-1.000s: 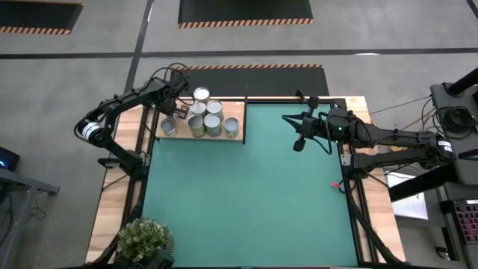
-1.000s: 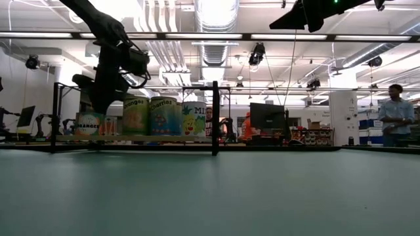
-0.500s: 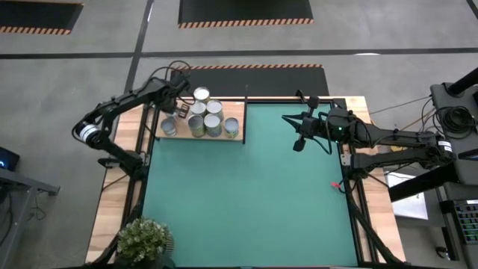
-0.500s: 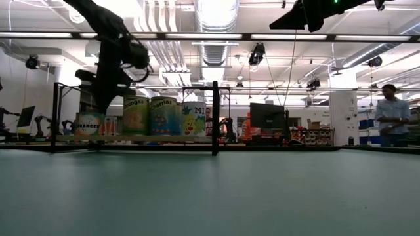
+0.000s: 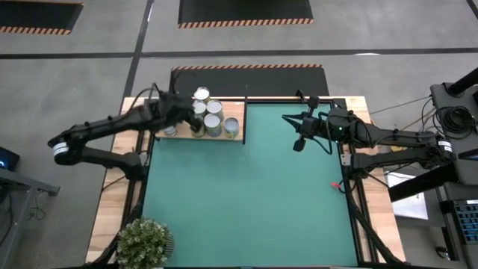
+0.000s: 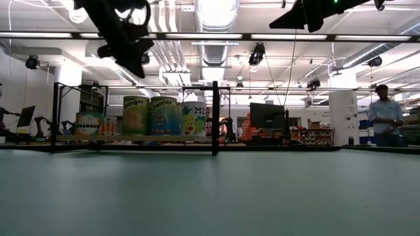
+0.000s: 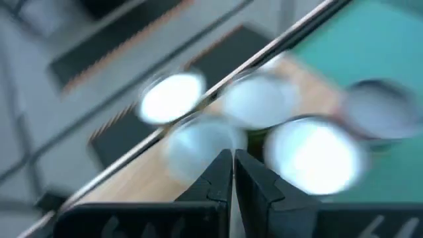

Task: Pick and place cans onto a shelf
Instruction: Adjust the large canned oranges on the shelf

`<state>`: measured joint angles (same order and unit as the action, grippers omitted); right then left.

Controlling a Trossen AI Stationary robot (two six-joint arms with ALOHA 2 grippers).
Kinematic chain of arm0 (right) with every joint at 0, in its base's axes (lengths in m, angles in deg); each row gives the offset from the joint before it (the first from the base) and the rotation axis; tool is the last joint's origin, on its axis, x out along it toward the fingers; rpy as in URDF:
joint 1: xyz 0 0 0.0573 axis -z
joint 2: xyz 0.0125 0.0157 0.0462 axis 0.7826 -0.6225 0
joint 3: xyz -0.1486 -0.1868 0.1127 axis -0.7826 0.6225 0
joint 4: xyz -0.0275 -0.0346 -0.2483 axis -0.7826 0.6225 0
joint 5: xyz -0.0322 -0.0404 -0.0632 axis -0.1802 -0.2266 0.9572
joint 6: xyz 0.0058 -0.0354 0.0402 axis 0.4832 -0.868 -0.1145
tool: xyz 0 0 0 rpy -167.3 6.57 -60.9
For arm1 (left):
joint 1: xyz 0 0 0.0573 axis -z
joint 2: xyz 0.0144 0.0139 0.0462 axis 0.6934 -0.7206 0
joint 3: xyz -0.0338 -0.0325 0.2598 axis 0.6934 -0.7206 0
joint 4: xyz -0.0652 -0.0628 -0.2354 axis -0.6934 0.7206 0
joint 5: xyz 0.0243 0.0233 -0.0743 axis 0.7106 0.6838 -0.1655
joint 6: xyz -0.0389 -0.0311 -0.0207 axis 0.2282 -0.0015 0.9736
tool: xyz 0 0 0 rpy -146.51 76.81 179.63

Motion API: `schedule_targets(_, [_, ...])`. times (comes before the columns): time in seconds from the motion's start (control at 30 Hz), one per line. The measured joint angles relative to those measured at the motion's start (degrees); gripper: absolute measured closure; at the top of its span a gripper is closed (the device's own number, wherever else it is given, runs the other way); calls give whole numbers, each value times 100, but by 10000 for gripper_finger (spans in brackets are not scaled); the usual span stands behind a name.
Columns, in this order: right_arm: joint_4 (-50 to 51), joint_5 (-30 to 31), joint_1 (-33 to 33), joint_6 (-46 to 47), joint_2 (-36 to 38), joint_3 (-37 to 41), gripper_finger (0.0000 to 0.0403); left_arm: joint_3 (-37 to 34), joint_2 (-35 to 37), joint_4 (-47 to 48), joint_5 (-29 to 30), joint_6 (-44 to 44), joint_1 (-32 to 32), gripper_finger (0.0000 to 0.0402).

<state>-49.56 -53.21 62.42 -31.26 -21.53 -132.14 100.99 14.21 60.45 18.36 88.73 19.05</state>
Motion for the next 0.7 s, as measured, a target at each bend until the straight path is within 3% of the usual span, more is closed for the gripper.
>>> schedule_targets(0.13, [-13,0,0,0,0,0,394,-617,328,-1078,-24,-308,608,402])
schedule_targets(0.3, [-101,-2,0,25,0,0,394,-1149,460,-1890,-568,-482,905,402])
schedule_targets(0.7, [-133,-4,0,44,0,-2,394,-1139,372,-1976,-603,-494,906,402])
